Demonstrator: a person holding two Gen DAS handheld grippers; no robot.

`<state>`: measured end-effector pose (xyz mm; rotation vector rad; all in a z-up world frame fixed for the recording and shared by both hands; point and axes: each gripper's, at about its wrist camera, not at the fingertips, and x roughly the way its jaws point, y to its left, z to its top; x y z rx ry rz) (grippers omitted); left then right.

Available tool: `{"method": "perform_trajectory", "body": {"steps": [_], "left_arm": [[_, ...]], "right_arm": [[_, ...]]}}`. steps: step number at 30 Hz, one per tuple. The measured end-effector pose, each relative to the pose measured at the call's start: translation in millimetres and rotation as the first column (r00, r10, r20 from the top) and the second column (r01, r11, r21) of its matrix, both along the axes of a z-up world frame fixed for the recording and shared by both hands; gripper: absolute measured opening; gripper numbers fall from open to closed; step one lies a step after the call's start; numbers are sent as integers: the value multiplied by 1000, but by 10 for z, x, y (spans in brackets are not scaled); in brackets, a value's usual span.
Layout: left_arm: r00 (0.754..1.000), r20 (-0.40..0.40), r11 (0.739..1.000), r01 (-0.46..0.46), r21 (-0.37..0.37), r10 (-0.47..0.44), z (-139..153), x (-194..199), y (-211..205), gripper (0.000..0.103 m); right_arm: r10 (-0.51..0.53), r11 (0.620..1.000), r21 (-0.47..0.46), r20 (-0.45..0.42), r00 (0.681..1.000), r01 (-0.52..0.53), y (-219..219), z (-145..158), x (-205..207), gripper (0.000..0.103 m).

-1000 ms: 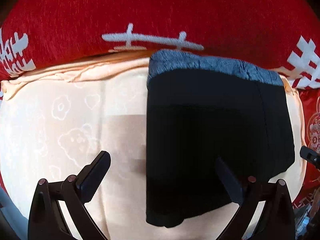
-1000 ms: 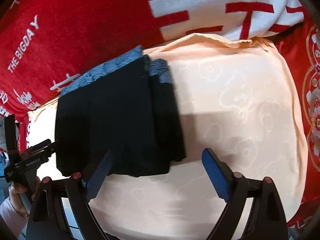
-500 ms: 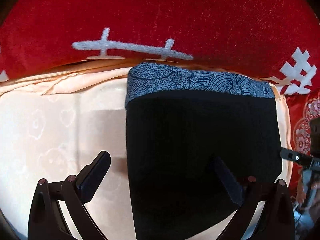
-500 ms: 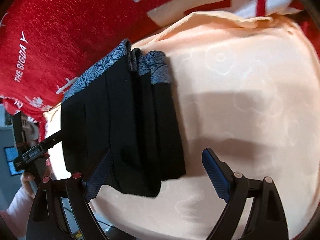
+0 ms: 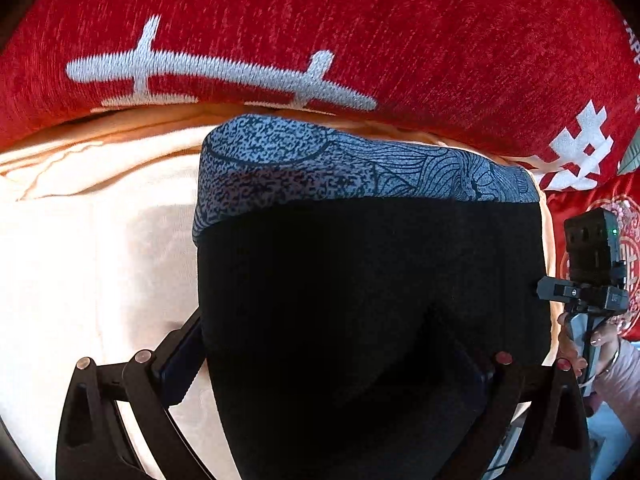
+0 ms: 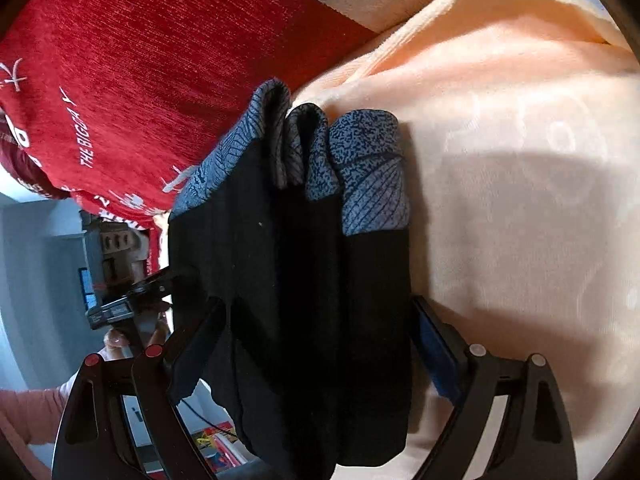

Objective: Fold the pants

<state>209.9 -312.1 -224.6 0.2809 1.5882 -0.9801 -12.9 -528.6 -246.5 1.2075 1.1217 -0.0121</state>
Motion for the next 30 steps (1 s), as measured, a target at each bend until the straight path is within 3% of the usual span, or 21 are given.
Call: {"method": "perform_trajectory", "body": {"steps": [3,4,5,6,7,9,13,23,30], "left_arm": [[999,-41,999,-34,1,34,-41,44,79,100],[998,-45,999,-41,-18,40,-14,35,100,90],[999,-31,999,-40,-33,39,36,10,119,87],[999,-8,999,-33,-40,33,76,-25,129,81],[1000,11,998,-24,-50,25,128,-53,142,74],[999,34,998,-18,-61,20,234,-111,173,68],[998,52,997,-14,-73,18,439,-126,298,61],[994,102,999,-27,-41,31,971,-300,925,61],[993,80,997,-82,-3,82,857,-571,1405,61]], "right_arm": [[-33,999,34,-18,999,33,-64,-26,-29,93],[-51,998,42,-41,998,52,-169,-28,-85,89],[-56,998,34,-62,997,58,-182,-25,-85,83],[-51,998,30,-72,996,53,-187,-13,-102,69],[-49,998,30,-79,996,52,-191,2,-114,63],[-58,998,26,-74,996,60,-221,44,-123,50],[-72,997,33,-46,996,74,-202,211,-187,41],[-53,993,106,5,999,52,221,640,-460,40],[-49,990,132,14,999,47,754,690,-753,40]]}}
